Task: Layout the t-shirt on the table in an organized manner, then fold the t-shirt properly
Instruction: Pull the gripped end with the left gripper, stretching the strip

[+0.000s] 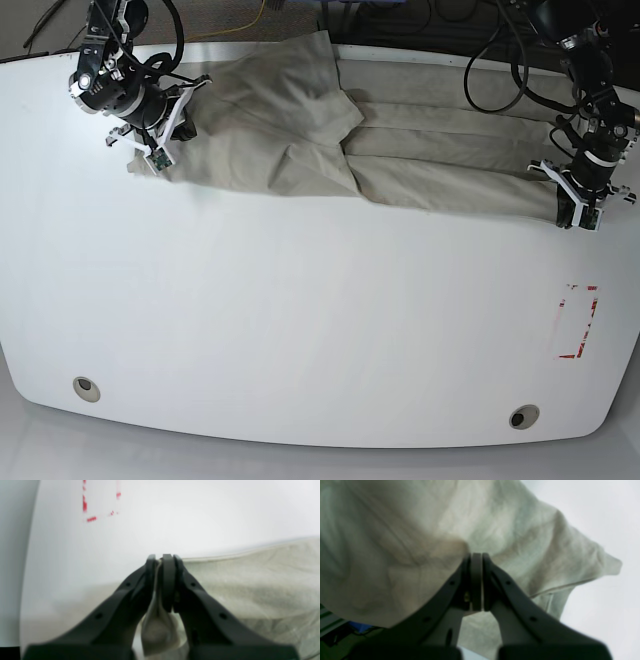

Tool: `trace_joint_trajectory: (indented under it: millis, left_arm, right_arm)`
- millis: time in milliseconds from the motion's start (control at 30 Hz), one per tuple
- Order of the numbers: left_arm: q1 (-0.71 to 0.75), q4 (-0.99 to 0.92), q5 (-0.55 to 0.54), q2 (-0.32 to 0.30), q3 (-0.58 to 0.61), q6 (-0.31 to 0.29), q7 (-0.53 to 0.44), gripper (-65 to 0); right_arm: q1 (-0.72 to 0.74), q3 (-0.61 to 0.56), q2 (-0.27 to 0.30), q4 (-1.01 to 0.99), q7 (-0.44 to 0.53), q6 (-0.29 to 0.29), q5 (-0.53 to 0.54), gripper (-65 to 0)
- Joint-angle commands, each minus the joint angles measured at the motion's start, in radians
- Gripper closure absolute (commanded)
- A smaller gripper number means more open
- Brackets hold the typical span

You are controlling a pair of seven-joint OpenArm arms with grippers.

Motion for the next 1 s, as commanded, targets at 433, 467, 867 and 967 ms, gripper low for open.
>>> trace_joint_trajectory:
  millis: [433,467,867,967]
  left_arm:
    - [0.119,0.151,-0.015,0.011,-0.074,0.006,-0.020,-2.3]
    - [0.127,0.152,-0.015,0.011,-0.082,0.006,-0.020,-2.3]
    - [0.205,0.152,-0.015,0.009,-0.102,0.006,-0.020,-2.5]
    - [0.225,0.152,-0.013,0.011,-0.102,0.006,-0.020,-2.5]
  right_arm:
    - [0.003,0.007,0.009,0.014,0.015,0.001,0.010,0.0]
    - [0.003,0.007,0.009,0.014,0.015,0.001,0.010,0.0]
    - [0.003,0.007,-0.011,0.014,0.015,0.001,0.009,0.0]
    - [0.002,0.007,-0.015,0.014,0.015,0.001,0.009,0.0]
